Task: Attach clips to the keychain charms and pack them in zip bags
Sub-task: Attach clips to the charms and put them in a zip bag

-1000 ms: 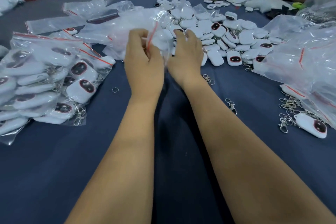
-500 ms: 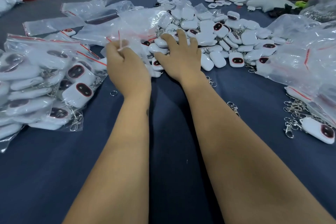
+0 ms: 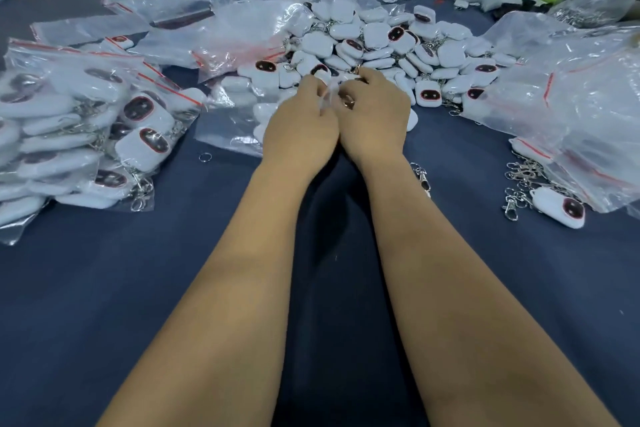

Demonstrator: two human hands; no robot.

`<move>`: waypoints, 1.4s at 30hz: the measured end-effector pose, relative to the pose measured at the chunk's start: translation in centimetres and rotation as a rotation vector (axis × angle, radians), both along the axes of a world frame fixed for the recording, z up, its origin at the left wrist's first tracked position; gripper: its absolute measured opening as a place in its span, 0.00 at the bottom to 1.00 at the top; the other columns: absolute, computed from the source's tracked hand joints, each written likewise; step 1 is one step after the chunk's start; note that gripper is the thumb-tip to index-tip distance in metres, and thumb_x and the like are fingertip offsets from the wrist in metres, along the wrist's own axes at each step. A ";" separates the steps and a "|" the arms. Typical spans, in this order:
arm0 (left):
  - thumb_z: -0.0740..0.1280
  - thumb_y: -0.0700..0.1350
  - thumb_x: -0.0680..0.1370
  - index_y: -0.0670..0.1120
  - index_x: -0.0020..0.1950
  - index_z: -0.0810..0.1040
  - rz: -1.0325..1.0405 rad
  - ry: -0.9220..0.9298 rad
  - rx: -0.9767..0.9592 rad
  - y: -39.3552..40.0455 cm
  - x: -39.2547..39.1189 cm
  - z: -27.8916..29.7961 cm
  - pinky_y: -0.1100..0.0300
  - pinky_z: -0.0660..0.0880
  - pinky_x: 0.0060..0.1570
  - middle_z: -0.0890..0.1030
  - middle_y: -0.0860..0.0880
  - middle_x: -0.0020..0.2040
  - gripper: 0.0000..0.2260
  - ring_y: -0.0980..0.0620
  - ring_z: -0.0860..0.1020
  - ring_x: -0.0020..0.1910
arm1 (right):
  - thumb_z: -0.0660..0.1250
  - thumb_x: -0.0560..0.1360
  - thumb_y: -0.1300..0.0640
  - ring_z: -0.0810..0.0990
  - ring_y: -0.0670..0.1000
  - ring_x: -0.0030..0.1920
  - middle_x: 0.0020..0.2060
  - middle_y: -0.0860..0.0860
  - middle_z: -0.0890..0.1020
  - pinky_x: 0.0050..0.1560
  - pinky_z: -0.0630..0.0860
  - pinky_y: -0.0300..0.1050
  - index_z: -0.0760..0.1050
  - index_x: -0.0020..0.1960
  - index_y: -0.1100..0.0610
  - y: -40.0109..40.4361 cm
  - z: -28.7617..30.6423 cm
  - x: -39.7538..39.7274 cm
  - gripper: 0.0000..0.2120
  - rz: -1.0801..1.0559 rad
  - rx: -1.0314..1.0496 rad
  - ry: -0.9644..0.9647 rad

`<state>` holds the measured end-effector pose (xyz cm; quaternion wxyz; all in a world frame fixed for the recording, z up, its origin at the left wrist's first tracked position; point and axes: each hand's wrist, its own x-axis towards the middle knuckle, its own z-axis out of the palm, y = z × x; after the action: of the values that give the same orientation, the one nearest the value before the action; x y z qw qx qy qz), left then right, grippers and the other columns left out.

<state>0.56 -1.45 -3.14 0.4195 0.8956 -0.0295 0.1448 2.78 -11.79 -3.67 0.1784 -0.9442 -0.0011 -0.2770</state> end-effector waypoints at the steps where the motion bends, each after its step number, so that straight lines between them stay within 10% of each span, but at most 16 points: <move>1: 0.57 0.43 0.80 0.50 0.56 0.72 0.010 0.012 -0.001 -0.1 0.0 -0.2 0.56 0.63 0.34 0.74 0.54 0.39 0.07 0.52 0.72 0.38 | 0.61 0.77 0.47 0.77 0.54 0.54 0.53 0.52 0.80 0.56 0.68 0.50 0.74 0.37 0.50 0.0 0.2 -0.4 0.12 -0.012 0.050 -0.025; 11: 0.64 0.39 0.72 0.46 0.64 0.72 0.270 -0.013 0.208 1.7 0.8 -0.9 0.52 0.65 0.42 0.77 0.42 0.59 0.20 0.39 0.73 0.59 | 0.64 0.77 0.61 0.70 0.44 0.30 0.26 0.43 0.72 0.29 0.70 0.34 0.72 0.42 0.56 -0.4 1.3 -2.8 0.05 0.098 1.281 -0.087; 17: 0.61 0.38 0.74 0.49 0.58 0.71 0.117 -0.103 -0.091 0.3 0.3 -0.4 0.58 0.64 0.32 0.76 0.53 0.41 0.14 0.49 0.75 0.40 | 0.59 0.82 0.55 0.69 0.49 0.24 0.29 0.53 0.82 0.25 0.65 0.38 0.70 0.52 0.59 1.0 1.8 -2.6 0.07 0.337 1.557 0.162; 31: 0.55 0.38 0.76 0.47 0.60 0.68 0.393 -0.030 -0.273 2.4 0.8 -0.3 0.55 0.63 0.40 0.73 0.54 0.41 0.13 0.48 0.72 0.41 | 0.54 0.81 0.63 0.82 0.62 0.41 0.45 0.66 0.79 0.42 0.84 0.52 0.70 0.60 0.68 0.4 1.5 -2.3 0.12 0.415 1.832 0.436; 36: 0.52 0.36 0.74 0.51 0.44 0.64 0.188 -0.137 -0.355 1.4 0.3 -0.4 0.54 0.62 0.33 0.66 0.54 0.32 0.10 0.58 0.65 0.30 | 0.56 0.81 0.66 0.81 0.58 0.47 0.58 0.65 0.76 0.50 0.82 0.48 0.67 0.66 0.67 0.1 1.3 -1.6 0.15 0.327 1.849 0.297; 39: 0.55 0.38 0.74 0.51 0.37 0.71 -0.031 -0.021 -0.203 0.8 0.2 -0.5 0.54 0.69 0.38 0.74 0.53 0.34 0.11 0.58 0.72 0.34 | 0.57 0.81 0.68 0.79 0.57 0.51 0.52 0.59 0.77 0.60 0.78 0.51 0.69 0.59 0.63 -0.2 0.8 -1.3 0.08 0.326 1.790 0.240; 42: 0.57 0.39 0.73 0.55 0.38 0.78 -0.088 0.080 -0.016 0.8 0.3 -0.8 0.55 0.73 0.42 0.79 0.55 0.38 0.14 0.50 0.77 0.42 | 0.60 0.81 0.67 0.79 0.51 0.41 0.44 0.55 0.77 0.49 0.80 0.45 0.71 0.53 0.58 0.1 0.6 -1.5 0.06 0.341 1.692 0.197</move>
<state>0.87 -0.68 -3.96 0.4333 0.8953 -0.0508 0.0906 1.32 -11.69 -3.09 0.8589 -0.5009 0.0791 -0.0712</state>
